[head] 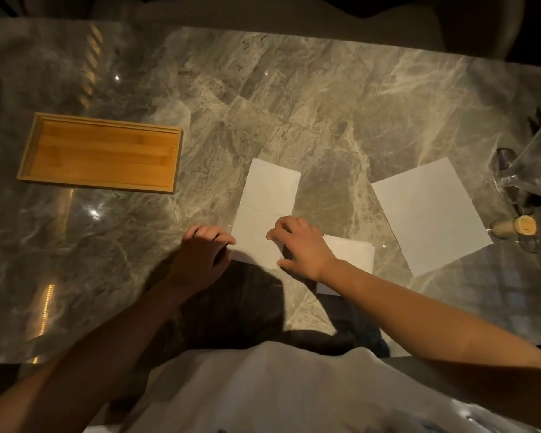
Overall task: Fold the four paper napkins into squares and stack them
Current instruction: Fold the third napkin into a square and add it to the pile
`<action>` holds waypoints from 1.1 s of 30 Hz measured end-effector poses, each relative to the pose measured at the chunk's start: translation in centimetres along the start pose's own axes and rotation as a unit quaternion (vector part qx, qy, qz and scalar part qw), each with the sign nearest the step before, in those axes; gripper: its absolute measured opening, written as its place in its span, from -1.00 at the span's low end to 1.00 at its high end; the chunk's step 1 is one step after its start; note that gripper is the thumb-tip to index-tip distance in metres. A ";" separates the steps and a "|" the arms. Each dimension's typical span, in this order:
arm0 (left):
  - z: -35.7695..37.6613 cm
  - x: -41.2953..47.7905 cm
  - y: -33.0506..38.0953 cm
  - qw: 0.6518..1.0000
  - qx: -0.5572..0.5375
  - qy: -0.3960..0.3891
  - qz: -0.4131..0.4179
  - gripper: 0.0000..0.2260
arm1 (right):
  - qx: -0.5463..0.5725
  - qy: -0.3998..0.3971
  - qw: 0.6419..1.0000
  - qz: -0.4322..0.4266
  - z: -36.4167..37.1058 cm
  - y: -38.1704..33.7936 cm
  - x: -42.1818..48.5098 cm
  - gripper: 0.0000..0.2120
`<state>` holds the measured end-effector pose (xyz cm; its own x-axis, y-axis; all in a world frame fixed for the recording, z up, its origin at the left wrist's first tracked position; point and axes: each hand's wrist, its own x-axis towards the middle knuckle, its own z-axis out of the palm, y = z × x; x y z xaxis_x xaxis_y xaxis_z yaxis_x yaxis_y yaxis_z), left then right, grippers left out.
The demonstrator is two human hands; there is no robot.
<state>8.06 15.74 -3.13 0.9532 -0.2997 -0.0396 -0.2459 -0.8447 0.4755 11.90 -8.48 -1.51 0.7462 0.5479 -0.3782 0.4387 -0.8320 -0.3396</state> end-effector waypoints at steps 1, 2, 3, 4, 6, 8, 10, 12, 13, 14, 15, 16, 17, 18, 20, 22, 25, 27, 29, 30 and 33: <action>0.1 0.1 -0.1 1.000 -0.004 -0.009 -0.007 -0.77 | 0.000 0.003 1.000 0.001 0.0 -0.1 0.0 -0.51; 0.1 0.4 -0.3 1.000 -0.001 -0.020 -0.010 -0.68 | 0.000 0.005 1.000 0.000 0.0 -0.1 0.0 -0.52; 0.1 0.8 -0.6 0.999 0.009 -0.034 -0.006 -0.58 | -0.001 0.006 1.000 -0.002 0.0 -0.2 0.0 -0.53; 0.1 1.2 -0.9 0.998 0.024 -0.053 0.002 -0.49 | -0.002 0.007 1.000 -0.006 -0.1 -0.2 0.0 -0.54; -0.1 2.3 -1.2 0.992 0.055 -0.111 0.005 -0.33 | -0.006 0.008 1.000 -0.017 -0.1 -0.1 -0.1 -0.56; -0.2 3.4 -1.4 0.982 0.079 -0.171 -0.006 -0.18 | -0.008 0.009 0.999 -0.032 -0.1 0.0 -0.3 -0.59; 0.1 3.8 -1.5 0.976 0.089 -0.198 -0.008 -0.06 | -0.005 0.011 0.999 -0.041 -0.1 0.1 -0.5 -0.62; 0.3 3.6 -1.6 0.975 0.099 -0.197 0.000 0.01 | 0.004 0.019 0.999 -0.038 0.0 0.2 -0.6 -0.67; 0.4 3.5 -1.7 0.975 0.106 -0.193 0.008 0.03 | 0.010 0.027 0.999 -0.033 0.1 0.3 -0.6 -0.71; 0.4 3.3 -1.8 0.975 0.113 -0.190 0.015 0.05 | 0.017 0.034 0.999 -0.027 0.1 0.3 -0.6 -0.74; 0.5 3.1 -1.8 0.974 0.120 -0.190 0.019 0.06 | 0.025 0.041 0.999 -0.021 0.2 0.3 -0.6 -0.77; 0.5 2.9 -1.8 0.973 0.125 -0.192 0.019 0.08 | 0.035 0.048 0.998 -0.015 0.2 0.3 -0.5 -0.81; 0.5 2.7 -1.7 0.973 0.128 -0.193 0.017 0.09 | 0.048 0.055 0.997 -0.008 0.3 0.3 -0.4 -0.84; 0.5 2.4 -1.7 0.973 0.128 -0.193 0.015 0.11 | 0.062 0.060 0.996 -0.001 0.3 0.3 -0.3 -0.86; 0.6 2.1 -1.6 0.973 0.130 -0.190 0.014 0.12 | 0.098 0.064 0.993 0.010 0.2 0.3 -0.2 -0.89; 0.7 1.7 -1.7 0.973 0.131 -0.191 0.017 0.11 | 0.154 0.063 0.986 0.019 0.0 0.4 -0.2 -0.92; 0.6 1.3 -1.6 0.972 0.129 -0.198 0.017 0.05 | 0.235 0.062 0.970 0.027 -0.5 0.6 -0.3 -0.94; 0.5 1.1 -1.2 0.977 0.123 -0.175 0.010 -0.12 | 0.251 0.059 0.966 0.020 -0.7 0.7 -0.6 -0.95; 0.4 1.2 -0.5 0.990 0.103 -0.099 0.001 -0.41 | 0.215 0.065 0.974 -0.004 -0.7 0.8 -0.9 -0.95; 0.4 1.3 -0.1 0.994 0.094 -0.053 -0.007 -0.53 | 0.190 0.070 0.979 -0.017 -0.6 0.8 -1.2 -0.93; 0.4 1.7 0.4 0.997 0.055 0.047 -0.035 -0.78 | 0.122 0.073 0.989 -0.036 -0.6 0.7 -1.7 -0.76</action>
<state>9.54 14.69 -3.31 0.9796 -0.2005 0.0155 -0.1916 -0.9071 0.3749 11.23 -10.05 -0.56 0.7900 0.5714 -0.2222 0.3725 -0.7353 -0.5662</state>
